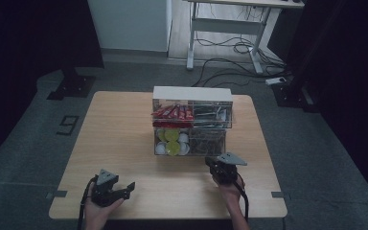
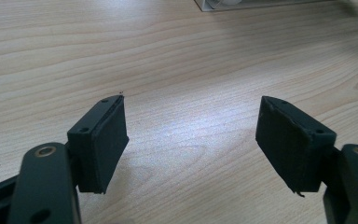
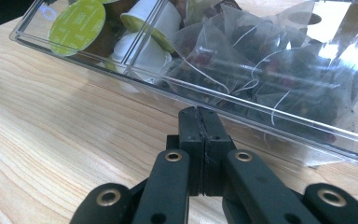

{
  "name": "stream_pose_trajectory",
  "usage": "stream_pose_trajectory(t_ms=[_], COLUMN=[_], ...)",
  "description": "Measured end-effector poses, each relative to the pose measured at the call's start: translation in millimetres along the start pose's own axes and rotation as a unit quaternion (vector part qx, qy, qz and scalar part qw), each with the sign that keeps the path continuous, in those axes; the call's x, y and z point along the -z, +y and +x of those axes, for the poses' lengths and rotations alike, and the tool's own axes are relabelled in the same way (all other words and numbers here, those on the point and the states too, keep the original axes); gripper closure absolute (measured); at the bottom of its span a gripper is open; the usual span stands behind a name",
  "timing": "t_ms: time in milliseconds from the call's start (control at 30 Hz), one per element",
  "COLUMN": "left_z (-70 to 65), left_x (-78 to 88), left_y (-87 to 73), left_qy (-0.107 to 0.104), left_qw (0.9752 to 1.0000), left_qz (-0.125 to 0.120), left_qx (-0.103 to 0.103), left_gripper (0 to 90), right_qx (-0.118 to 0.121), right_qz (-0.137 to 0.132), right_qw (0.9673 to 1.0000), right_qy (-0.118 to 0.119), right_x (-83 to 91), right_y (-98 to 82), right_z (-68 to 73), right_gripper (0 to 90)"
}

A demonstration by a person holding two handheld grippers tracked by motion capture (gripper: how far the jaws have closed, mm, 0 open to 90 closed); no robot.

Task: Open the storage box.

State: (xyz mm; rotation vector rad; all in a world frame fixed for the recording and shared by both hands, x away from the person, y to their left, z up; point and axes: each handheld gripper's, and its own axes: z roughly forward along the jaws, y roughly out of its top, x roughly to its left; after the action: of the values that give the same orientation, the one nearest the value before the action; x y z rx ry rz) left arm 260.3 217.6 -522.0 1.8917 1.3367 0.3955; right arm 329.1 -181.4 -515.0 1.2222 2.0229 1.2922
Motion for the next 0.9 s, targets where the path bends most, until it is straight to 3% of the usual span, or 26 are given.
stream_pose_trajectory(t_ms=[200, 767, 900], left_z=[-0.3, -2.7, -2.2], left_x=[0.4, -3.8, -1.1], left_y=[0.4, -1.3, -0.5], left_qy=[0.0, 0.0, 0.003], left_qw=[1.0, 1.0, 1.0], left_qz=[0.0, 0.008, 0.004], left_qx=[-0.001, -0.004, -0.002], left_gripper=[25.0, 25.0, 24.9], right_qx=[0.001, 0.0, 0.009], right_qz=[-0.016, -0.034, -0.034], right_qw=[0.9998, 0.9994, 0.9994], right_qy=[-0.012, -0.005, -0.004], right_x=[4.3, 10.7, 8.9], right_y=[0.9, 11.7, 15.2], right_z=[-0.2, -1.8, -0.7], right_gripper=[88.4, 88.4, 88.4])
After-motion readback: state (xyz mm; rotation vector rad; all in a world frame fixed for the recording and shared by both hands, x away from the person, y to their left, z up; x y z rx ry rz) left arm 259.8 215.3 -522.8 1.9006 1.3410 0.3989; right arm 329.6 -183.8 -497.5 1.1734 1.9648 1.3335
